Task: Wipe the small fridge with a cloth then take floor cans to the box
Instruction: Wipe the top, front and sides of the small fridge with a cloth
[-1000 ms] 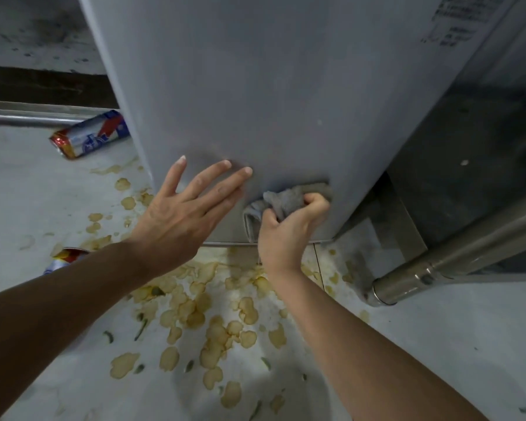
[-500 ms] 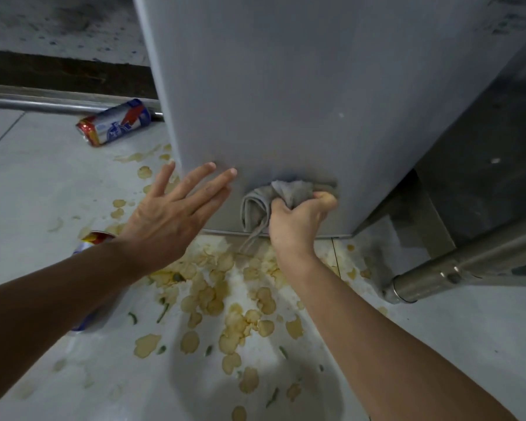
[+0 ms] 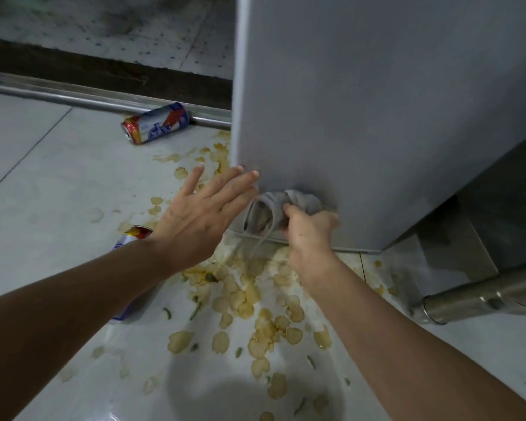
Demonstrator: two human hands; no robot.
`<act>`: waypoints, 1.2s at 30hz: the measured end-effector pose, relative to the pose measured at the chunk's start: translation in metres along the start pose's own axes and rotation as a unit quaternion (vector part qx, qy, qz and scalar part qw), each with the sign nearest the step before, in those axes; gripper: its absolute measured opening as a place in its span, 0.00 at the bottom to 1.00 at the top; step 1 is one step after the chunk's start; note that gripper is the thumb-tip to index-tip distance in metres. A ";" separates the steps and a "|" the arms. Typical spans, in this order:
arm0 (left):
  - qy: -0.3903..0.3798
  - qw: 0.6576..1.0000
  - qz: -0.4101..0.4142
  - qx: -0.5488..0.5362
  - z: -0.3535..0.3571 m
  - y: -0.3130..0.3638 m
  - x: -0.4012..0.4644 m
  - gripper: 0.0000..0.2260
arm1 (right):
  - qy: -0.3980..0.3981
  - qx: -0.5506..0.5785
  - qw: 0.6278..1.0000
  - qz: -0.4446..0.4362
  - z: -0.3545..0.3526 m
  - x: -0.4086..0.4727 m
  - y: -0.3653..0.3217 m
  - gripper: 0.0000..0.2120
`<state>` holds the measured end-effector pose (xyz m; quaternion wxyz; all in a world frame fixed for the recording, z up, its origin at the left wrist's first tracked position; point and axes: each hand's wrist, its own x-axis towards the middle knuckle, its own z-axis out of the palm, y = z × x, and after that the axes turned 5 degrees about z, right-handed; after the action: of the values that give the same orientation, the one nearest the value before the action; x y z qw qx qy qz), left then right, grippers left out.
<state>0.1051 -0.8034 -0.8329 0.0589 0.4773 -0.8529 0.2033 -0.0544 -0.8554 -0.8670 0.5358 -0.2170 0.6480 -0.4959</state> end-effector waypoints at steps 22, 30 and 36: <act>0.047 0.876 -0.223 -0.425 0.022 -0.020 0.000 0.33 | -0.040 0.100 0.991 0.073 0.042 -0.017 0.005 0.25; 0.018 0.873 -0.216 -0.437 0.027 -0.021 -0.005 0.37 | -0.042 -0.040 0.982 0.182 0.044 0.003 0.062 0.25; -0.018 0.875 -0.228 -0.427 0.022 -0.029 -0.014 0.36 | -0.007 -0.040 0.999 -0.034 0.038 -0.029 0.037 0.16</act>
<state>0.1390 -0.8148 -0.8487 0.2858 0.5906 -0.7254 -0.2081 -0.0009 -0.8327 -0.8831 0.5143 -0.2639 0.6558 -0.4855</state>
